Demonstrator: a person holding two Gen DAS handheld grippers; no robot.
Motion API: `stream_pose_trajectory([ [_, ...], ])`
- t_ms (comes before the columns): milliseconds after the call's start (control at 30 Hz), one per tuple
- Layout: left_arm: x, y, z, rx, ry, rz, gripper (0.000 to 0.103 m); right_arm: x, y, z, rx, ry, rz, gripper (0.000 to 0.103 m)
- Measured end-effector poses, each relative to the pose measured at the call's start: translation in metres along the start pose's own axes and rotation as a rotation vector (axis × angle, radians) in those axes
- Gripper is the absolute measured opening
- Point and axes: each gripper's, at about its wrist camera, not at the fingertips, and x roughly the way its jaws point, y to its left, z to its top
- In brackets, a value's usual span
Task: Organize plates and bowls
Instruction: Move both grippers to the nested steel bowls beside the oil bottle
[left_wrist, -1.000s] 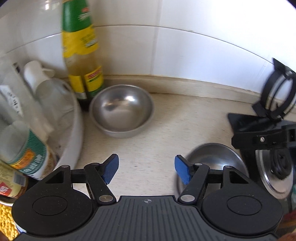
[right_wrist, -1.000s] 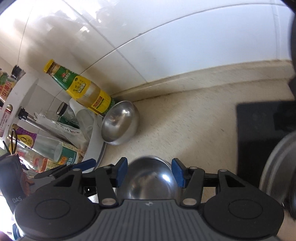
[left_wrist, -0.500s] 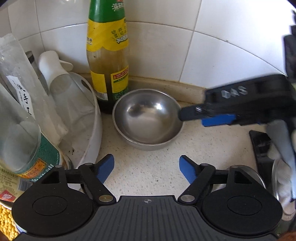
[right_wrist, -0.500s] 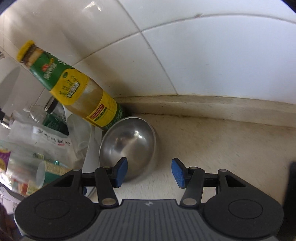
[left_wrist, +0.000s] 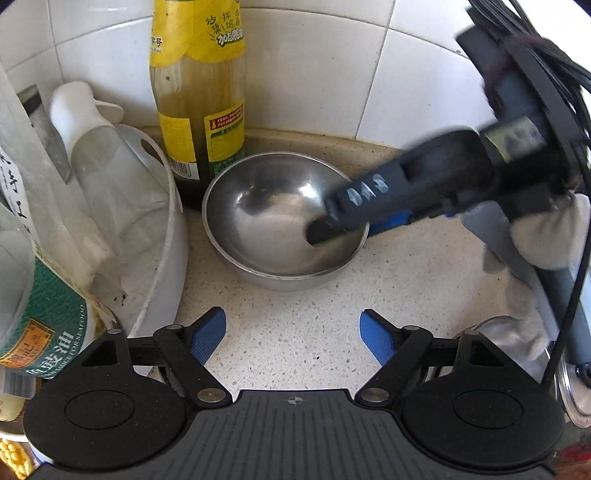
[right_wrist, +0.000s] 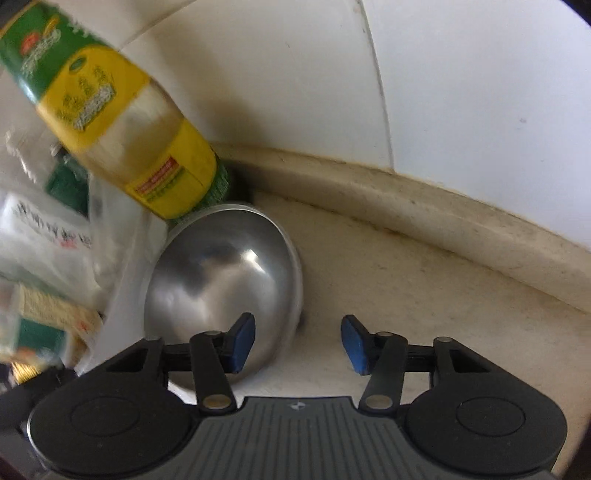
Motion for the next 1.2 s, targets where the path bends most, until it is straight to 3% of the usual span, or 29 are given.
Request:
stream_pose_trajectory([
  [133,0.0,-0.001,0.005,-0.005,-0.007,-0.007,0.086,-0.01,-0.011,-0.003,-0.044,0.03,-0.082,0.051],
  [533,-0.003,-0.019,0.019,0.015,-0.033,-0.046,0.089,-0.038,-0.034,-0.025,-0.118,0.099,-0.189,0.054],
  [800,0.002,-0.024,0.032,0.005,-0.046,-0.048,0.089,-0.053,-0.046,-0.018,0.011,0.028,-0.06,0.055],
  [1067,0.027,-0.043,0.039,0.087,-0.035,0.009,0.087,-0.04,-0.041,-0.019,0.014,0.031,-0.034,0.055],
  [1200,0.042,-0.048,0.039,0.126,-0.018,0.047,0.065,-0.032,-0.044,-0.023,0.012,0.023,-0.04,0.055],
])
